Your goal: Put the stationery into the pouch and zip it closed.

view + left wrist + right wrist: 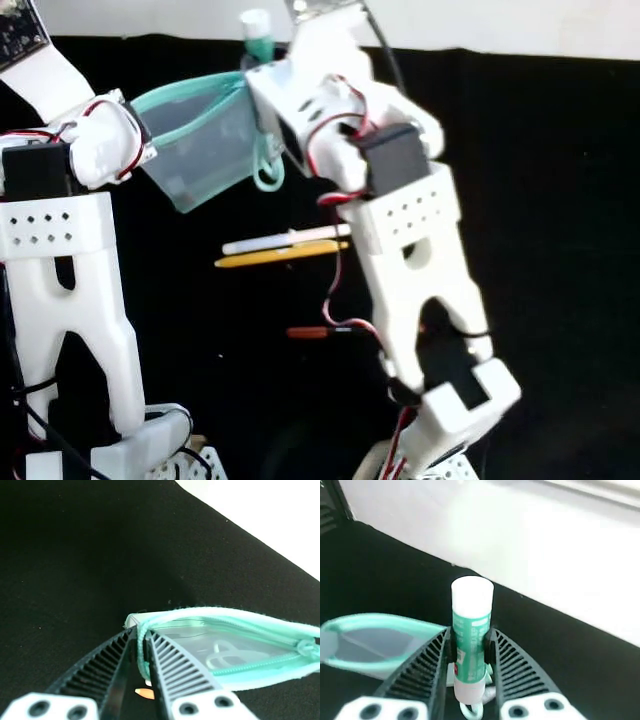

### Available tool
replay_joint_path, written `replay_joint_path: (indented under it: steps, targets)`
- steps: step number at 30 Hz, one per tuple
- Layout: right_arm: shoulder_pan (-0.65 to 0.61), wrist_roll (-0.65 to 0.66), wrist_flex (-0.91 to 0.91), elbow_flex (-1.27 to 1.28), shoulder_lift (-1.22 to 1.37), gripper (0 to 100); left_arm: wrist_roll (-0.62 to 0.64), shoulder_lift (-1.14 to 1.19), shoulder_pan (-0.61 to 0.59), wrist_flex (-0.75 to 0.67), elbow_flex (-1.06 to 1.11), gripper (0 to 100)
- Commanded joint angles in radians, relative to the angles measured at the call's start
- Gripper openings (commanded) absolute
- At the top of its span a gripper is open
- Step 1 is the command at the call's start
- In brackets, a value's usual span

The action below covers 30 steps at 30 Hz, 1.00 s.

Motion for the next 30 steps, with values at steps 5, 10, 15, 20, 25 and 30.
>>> replay_joint_path:
  steps: [5, 10, 15, 20, 25, 30]
  targets:
    - [-0.077, -0.006, -0.051, -0.294, 0.119, 0.6, 0.006, 0.007, 0.005, -0.006, 0.018, 1]
    - [-0.108, -0.035, -0.045, -0.460, 0.223, 0.6, 0.006, 0.007, 0.005, -0.014, 0.019, 1]
    - [-0.116, -0.100, 0.024, -0.588, 0.297, 0.6, 0.006, 0.007, 0.005, -0.026, 0.024, 1]
    - [-0.145, -0.110, 0.082, -0.679, 0.372, 0.6, 0.006, 0.007, 0.005, -0.026, 0.024, 1]
    - [-0.160, -0.178, 0.124, -0.754, 0.490, 0.6, 0.006, 0.007, 0.001, -0.026, 0.024, 1]
    - [-0.160, -0.216, 0.240, -0.906, 0.638, 0.6, 0.006, 0.007, 0.001, -0.026, 0.024, 1]
